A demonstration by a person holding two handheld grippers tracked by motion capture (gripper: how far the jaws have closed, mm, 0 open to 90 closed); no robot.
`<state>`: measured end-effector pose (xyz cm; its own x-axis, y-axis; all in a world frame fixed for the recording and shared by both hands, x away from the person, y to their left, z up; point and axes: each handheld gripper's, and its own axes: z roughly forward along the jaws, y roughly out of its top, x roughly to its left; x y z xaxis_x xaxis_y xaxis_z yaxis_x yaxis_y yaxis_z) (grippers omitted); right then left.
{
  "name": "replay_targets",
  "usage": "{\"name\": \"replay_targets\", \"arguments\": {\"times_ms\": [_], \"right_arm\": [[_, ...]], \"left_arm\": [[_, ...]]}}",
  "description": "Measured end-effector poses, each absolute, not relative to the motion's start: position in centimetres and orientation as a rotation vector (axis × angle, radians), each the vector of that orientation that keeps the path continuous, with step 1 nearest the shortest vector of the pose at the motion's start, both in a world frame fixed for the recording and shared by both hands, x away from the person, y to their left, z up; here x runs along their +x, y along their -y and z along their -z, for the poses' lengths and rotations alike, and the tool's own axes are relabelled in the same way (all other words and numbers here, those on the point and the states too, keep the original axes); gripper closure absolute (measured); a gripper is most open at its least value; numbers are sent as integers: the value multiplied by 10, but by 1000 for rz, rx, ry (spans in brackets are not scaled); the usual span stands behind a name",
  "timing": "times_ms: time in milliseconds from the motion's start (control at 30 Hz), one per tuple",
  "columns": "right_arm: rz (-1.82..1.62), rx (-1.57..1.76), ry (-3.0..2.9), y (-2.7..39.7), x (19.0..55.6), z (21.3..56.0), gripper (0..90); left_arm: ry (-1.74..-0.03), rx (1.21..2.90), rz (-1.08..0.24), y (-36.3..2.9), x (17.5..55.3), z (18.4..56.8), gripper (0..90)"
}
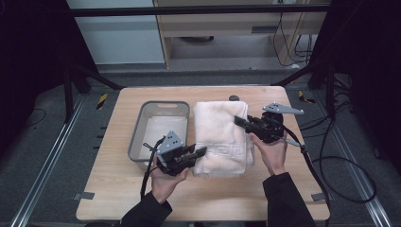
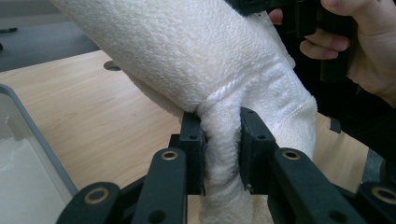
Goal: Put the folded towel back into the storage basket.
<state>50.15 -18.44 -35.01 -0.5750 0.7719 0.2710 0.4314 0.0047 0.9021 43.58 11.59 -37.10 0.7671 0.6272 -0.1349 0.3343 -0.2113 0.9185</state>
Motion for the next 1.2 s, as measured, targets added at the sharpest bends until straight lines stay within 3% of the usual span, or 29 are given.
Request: {"name": "replay_targets", "arguments": {"times_ms": [1200], "right_arm": [[-1609,1181,-1947,151,520,316,675]], "left_arm": [[-769,1769,-386,-147,453,346,732]]}}
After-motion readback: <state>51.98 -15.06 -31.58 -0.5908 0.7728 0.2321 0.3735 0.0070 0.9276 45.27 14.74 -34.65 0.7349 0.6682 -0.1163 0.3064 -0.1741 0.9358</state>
